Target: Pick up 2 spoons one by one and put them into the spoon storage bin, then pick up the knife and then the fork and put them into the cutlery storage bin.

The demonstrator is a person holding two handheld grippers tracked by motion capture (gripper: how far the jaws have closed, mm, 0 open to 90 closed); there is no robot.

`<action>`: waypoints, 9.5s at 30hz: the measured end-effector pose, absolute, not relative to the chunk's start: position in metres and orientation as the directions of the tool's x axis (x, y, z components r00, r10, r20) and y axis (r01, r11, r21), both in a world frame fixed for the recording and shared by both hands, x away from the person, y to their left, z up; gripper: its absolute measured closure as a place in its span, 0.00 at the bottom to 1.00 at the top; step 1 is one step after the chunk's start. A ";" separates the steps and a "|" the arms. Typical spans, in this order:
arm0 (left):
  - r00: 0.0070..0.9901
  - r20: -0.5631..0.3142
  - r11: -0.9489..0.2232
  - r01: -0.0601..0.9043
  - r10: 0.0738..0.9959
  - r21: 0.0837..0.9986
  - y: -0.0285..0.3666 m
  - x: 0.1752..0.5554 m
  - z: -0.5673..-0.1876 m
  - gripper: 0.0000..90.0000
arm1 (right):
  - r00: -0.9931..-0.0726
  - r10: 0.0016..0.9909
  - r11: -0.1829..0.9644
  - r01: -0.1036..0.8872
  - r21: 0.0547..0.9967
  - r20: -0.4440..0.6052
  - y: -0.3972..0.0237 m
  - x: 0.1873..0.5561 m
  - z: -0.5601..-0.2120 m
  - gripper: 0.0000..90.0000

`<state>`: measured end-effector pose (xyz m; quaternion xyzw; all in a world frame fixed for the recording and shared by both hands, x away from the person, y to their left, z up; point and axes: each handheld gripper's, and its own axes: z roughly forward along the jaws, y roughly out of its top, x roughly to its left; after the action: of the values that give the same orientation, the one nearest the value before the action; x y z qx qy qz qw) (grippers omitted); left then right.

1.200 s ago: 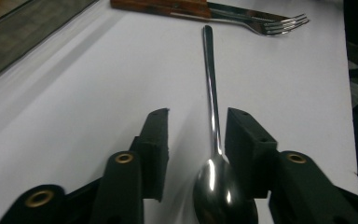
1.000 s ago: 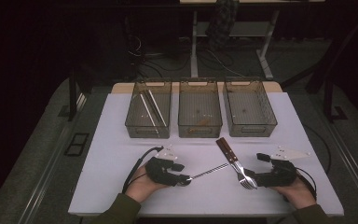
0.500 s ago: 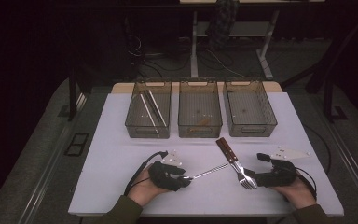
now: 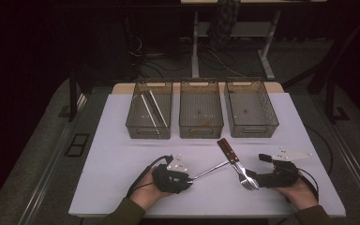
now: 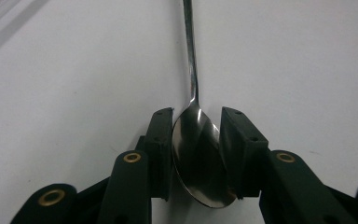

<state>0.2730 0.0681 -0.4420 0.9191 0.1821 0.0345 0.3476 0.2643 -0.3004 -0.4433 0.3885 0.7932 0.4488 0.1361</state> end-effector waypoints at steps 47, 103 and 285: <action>0.899 -0.093 -0.556 0.343 0.428 0.757 0.097 0.289 -0.413 0.97 | -0.678 0.721 0.288 0.478 0.829 0.141 -0.295 0.263 -0.443 0.12; 0.737 -0.029 -0.396 0.395 0.675 0.829 0.058 0.426 -0.373 0.97 | -0.670 0.728 0.276 0.485 0.830 0.149 -0.298 0.264 -0.444 0.12; 0.876 -0.134 -0.459 0.367 0.464 0.809 0.145 0.273 -0.440 0.00 | -0.818 0.575 0.786 0.564 0.253 0.035 -0.212 0.367 -0.422 0.83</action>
<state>0.2731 0.1454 -0.4397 0.8525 0.2437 0.0529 0.4594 0.3674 -0.2125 -0.4215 0.3012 0.9448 0.1269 0.0218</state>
